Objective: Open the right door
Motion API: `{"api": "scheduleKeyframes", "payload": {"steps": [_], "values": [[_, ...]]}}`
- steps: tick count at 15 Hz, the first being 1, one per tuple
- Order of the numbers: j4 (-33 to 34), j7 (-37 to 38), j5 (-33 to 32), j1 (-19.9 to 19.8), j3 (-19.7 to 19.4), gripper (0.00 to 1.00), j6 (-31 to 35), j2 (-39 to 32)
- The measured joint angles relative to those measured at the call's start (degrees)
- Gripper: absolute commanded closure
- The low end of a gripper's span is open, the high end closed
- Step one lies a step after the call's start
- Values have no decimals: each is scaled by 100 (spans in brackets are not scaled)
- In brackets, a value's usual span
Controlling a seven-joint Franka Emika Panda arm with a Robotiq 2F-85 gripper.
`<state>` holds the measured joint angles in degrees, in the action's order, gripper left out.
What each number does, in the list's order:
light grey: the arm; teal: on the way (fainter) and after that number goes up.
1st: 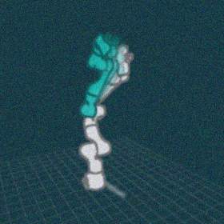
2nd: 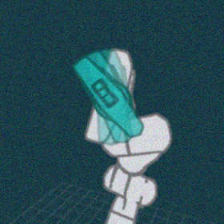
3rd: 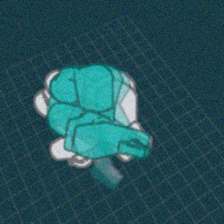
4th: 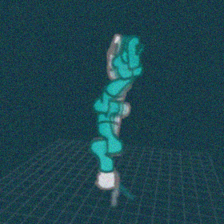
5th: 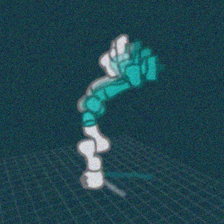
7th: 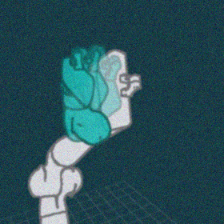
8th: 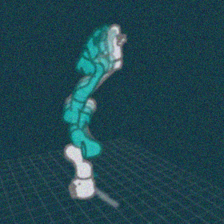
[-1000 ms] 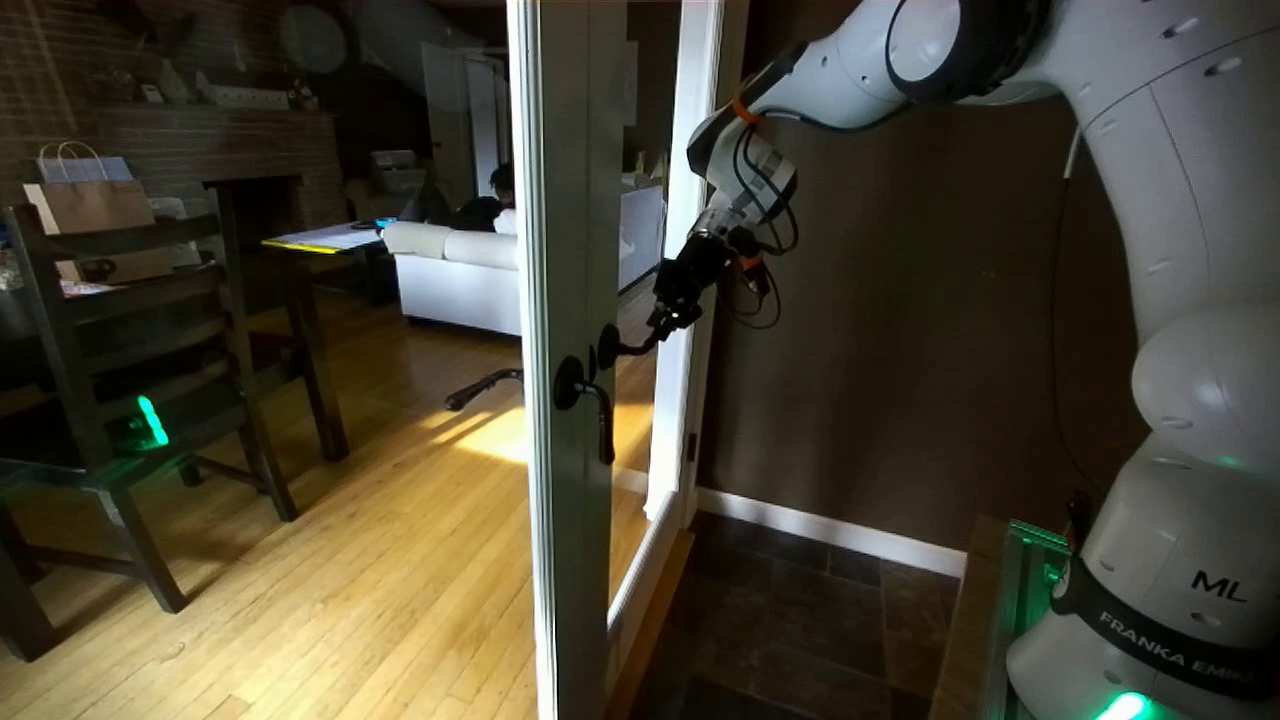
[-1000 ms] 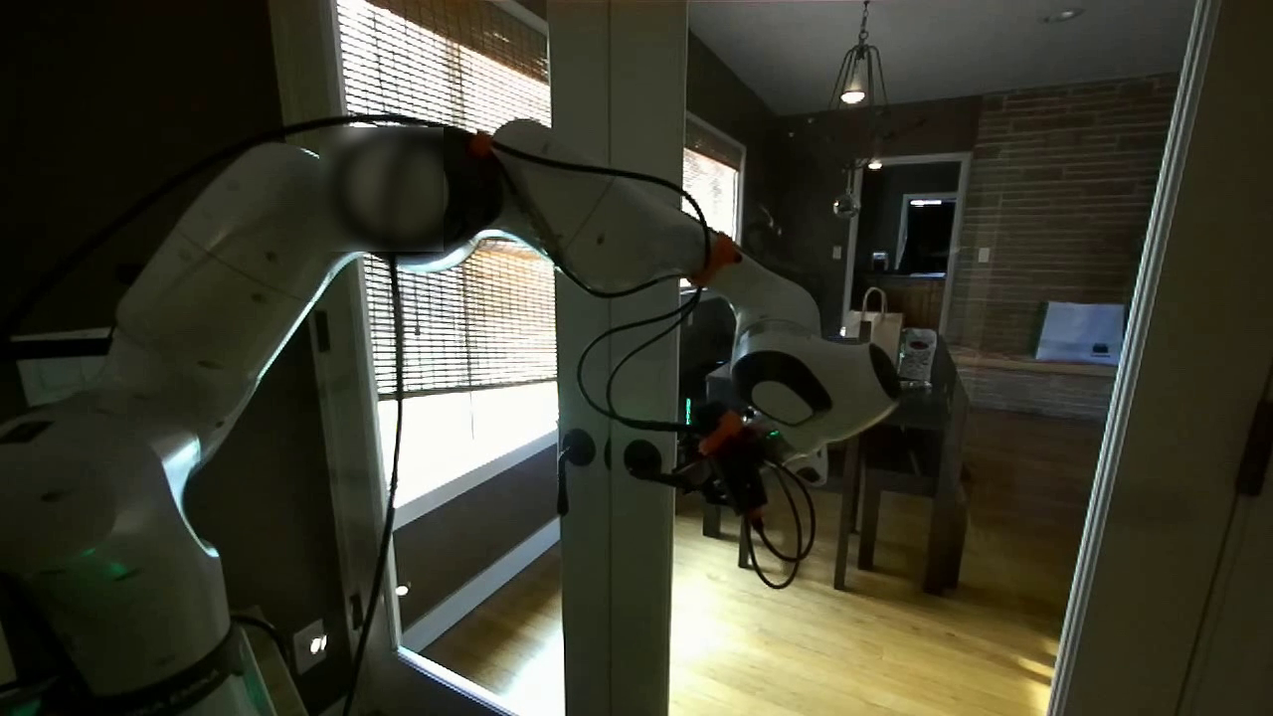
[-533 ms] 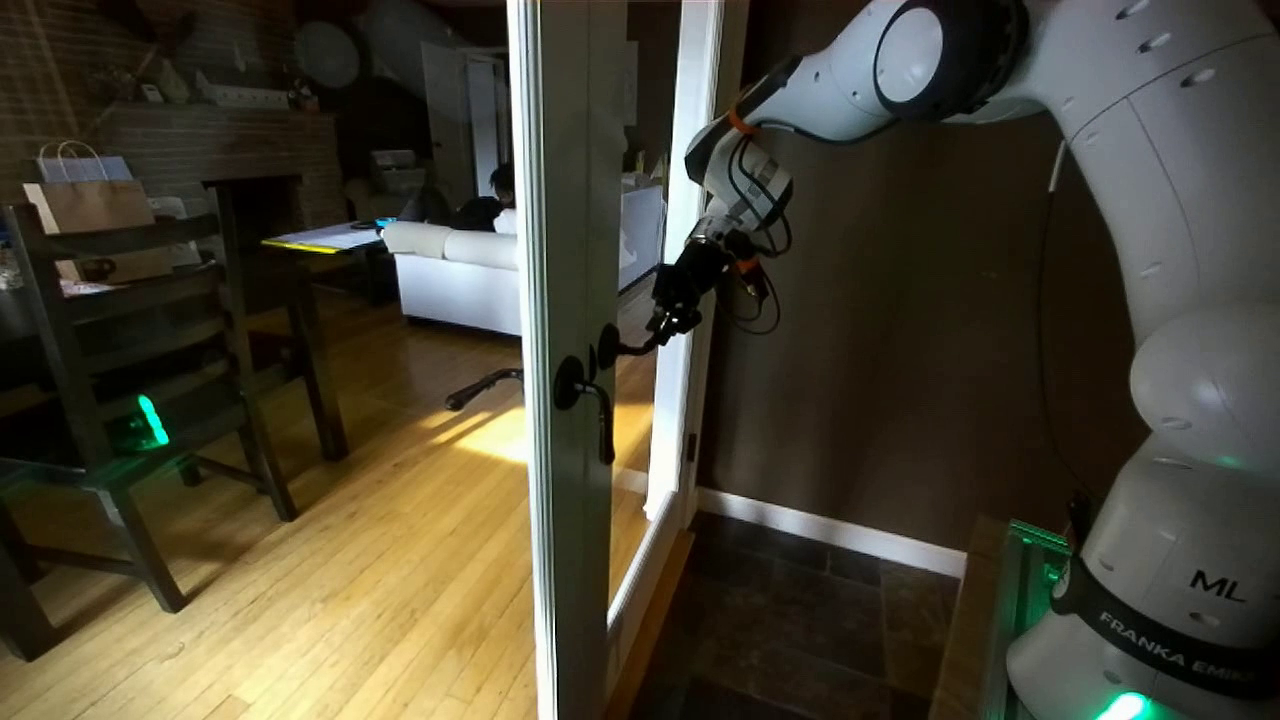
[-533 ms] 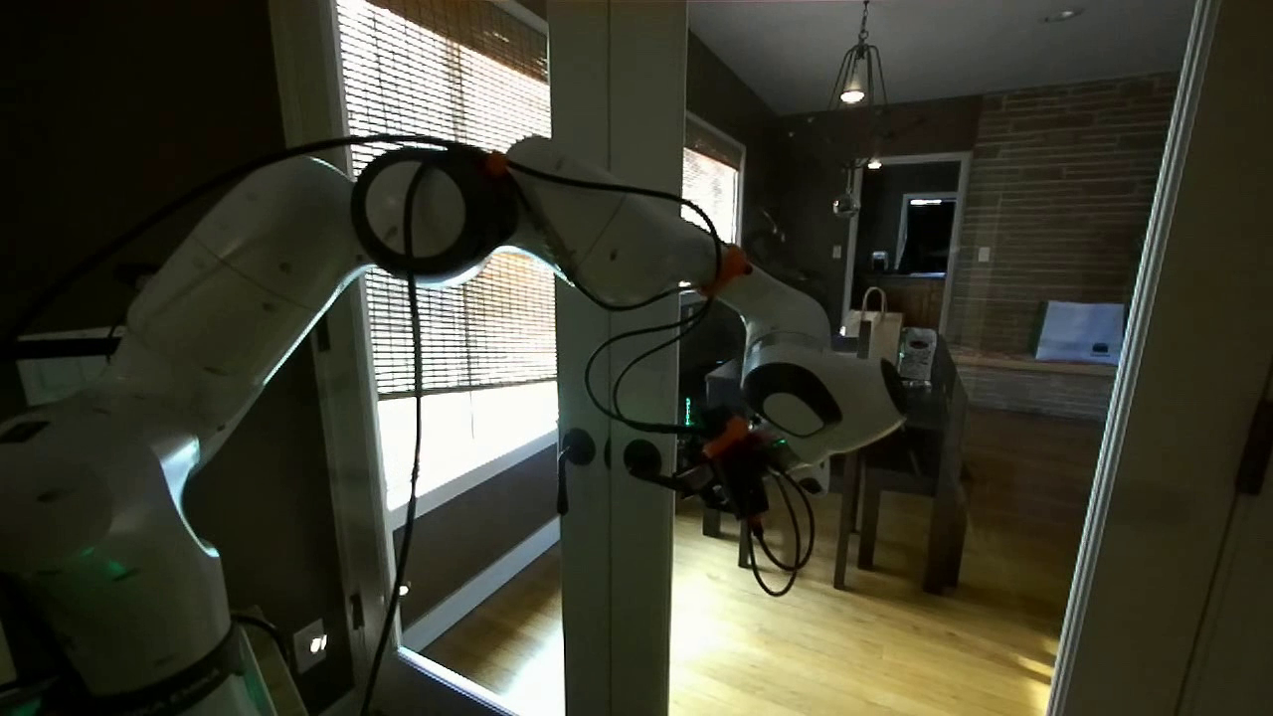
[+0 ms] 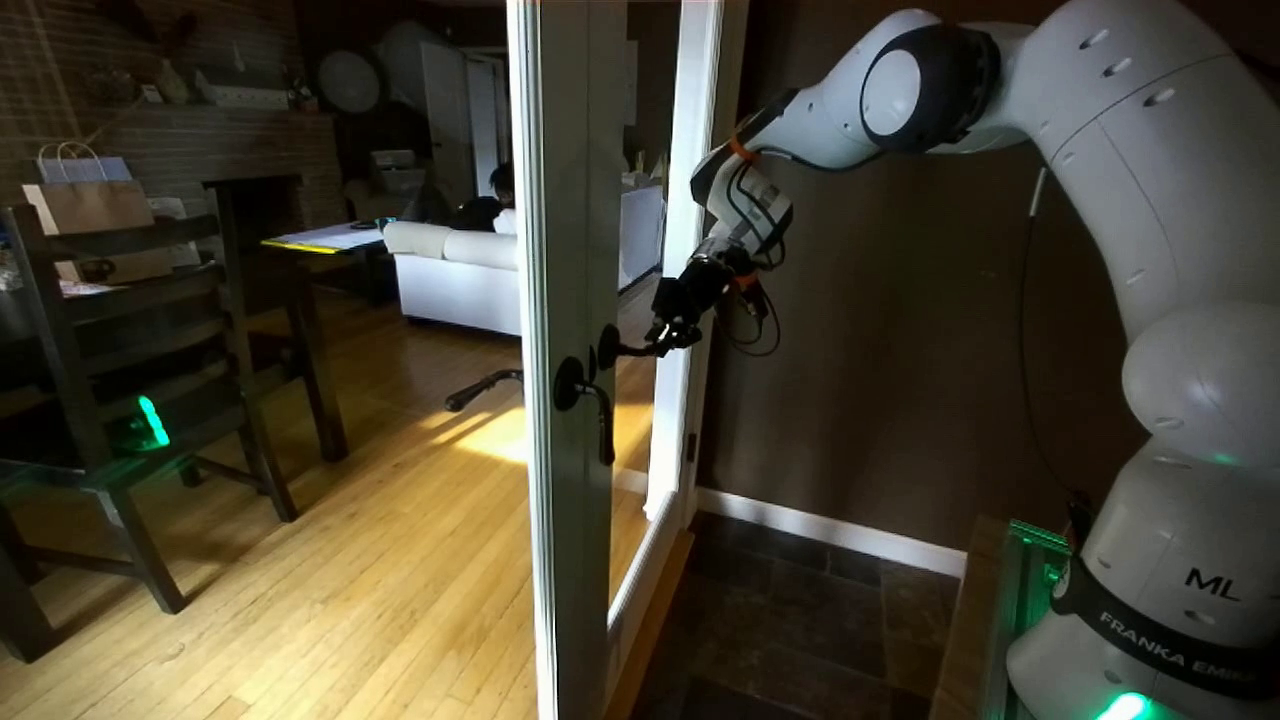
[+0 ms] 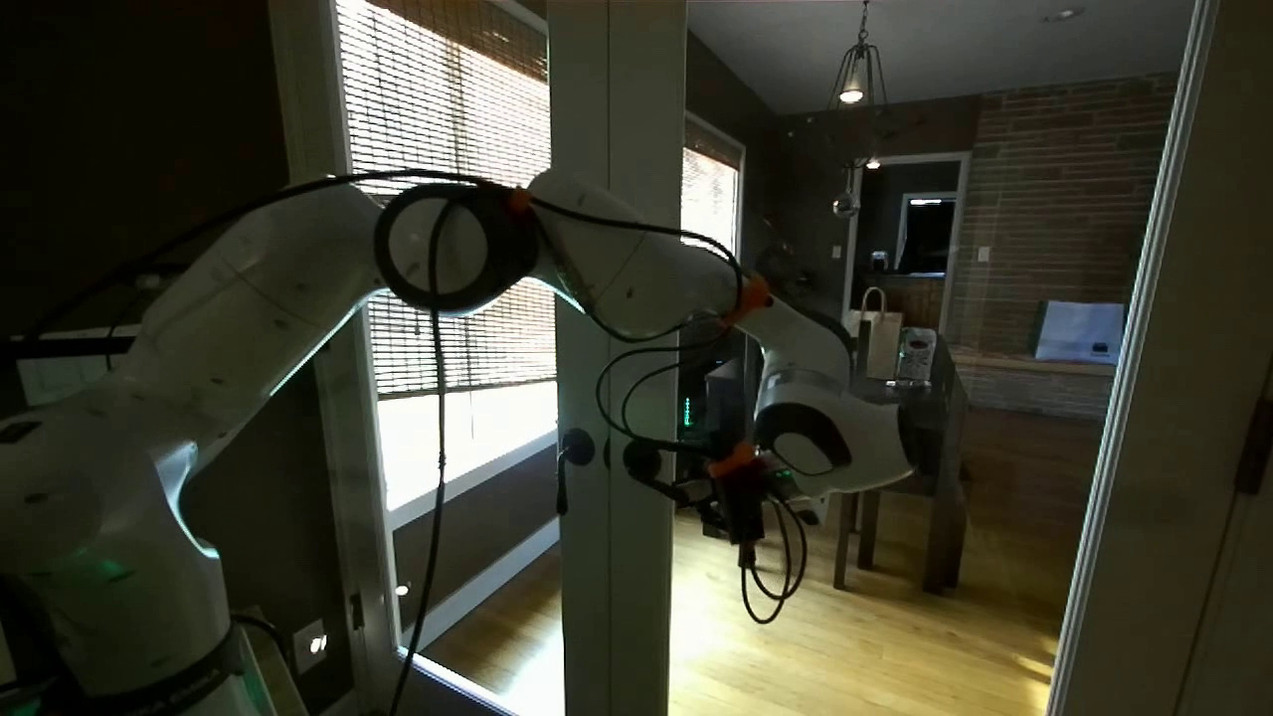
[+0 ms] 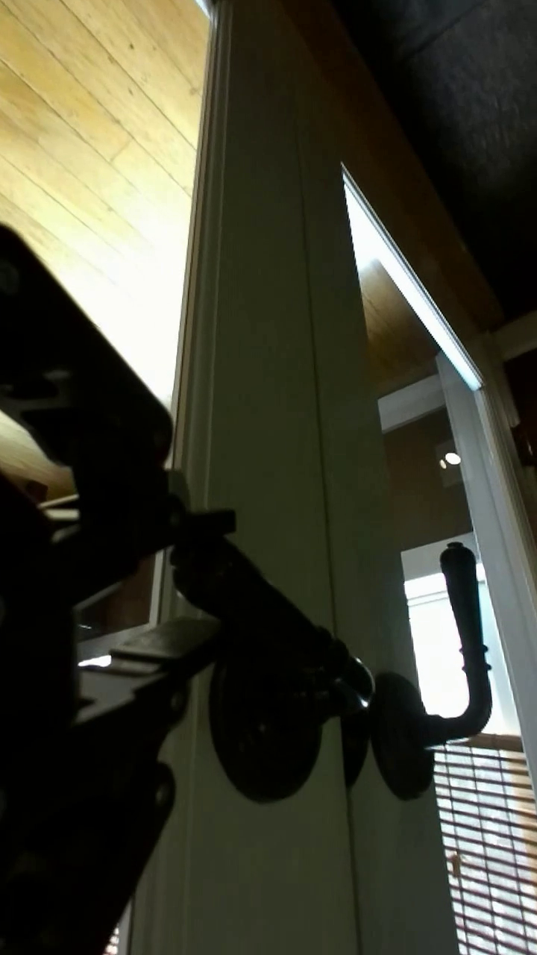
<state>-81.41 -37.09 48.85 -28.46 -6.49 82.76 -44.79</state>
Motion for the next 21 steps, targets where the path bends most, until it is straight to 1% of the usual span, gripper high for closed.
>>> {"api": "scheduleKeyframes", "payload": {"steps": [8, 13, 18, 20, 21], "values": [[142, 87, 744, -238, 98, 92, -394, -686], [197, 159, 1063, -271, 129, 92, -629, -1074], [396, 138, 1033, -201, 161, 92, -900, -1449], [424, 43, 831, -10, 170, 92, -860, -1644], [408, -76, 594, 115, 170, 92, -864, -1761]]}}
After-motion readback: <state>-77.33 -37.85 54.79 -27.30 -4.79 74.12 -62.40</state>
